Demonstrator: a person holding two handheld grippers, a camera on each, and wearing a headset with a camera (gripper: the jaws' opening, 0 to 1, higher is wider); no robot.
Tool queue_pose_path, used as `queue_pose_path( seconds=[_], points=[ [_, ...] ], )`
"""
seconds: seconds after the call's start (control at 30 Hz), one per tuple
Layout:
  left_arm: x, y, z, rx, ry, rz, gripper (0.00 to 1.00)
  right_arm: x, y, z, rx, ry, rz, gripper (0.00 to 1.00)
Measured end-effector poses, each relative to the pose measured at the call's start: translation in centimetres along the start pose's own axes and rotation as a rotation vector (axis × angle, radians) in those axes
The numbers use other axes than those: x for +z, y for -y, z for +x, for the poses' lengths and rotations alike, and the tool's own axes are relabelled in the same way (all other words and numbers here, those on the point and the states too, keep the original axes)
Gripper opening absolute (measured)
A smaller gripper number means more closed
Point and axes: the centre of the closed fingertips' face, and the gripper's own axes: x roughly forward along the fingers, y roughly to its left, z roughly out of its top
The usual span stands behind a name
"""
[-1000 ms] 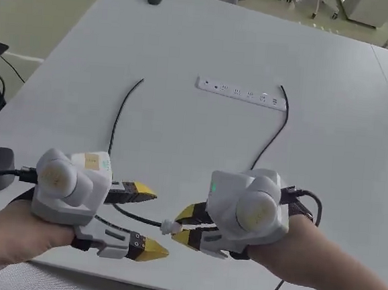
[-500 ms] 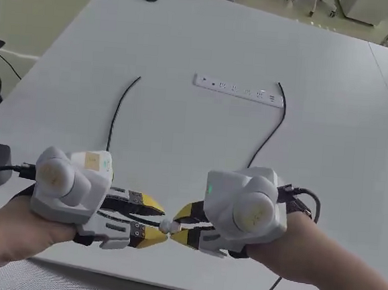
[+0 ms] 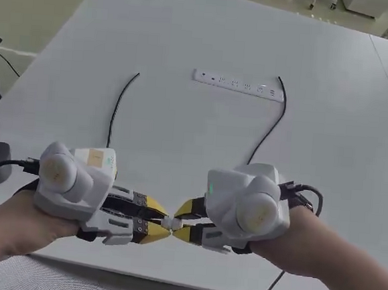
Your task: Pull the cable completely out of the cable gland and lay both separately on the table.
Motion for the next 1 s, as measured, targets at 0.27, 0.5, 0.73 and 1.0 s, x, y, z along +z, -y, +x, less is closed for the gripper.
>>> queue_pose_path(
  seconds=[0.27,0.5,0.73,1.0],
  points=[
    [-0.2,-0.2,-0.1,0.009,-0.011,-0.001,0.15,0.0,0.2,0.2,-0.011,0.007,-0.019,0.07],
    [-0.2,-0.2,-0.1,0.015,-0.016,-0.001,0.15,-0.1,0.2,0.3,0.002,0.005,-0.005,0.08],
    [-0.8,0.0,0.3,0.025,-0.05,0.079,0.15,-0.5,0.1,0.2,0.098,0.021,0.16,0.11],
    [-1.1,0.2,0.5,0.035,-0.075,0.158,0.15,-0.5,0.6,-0.6,0.269,0.08,0.354,0.15]
  ],
)
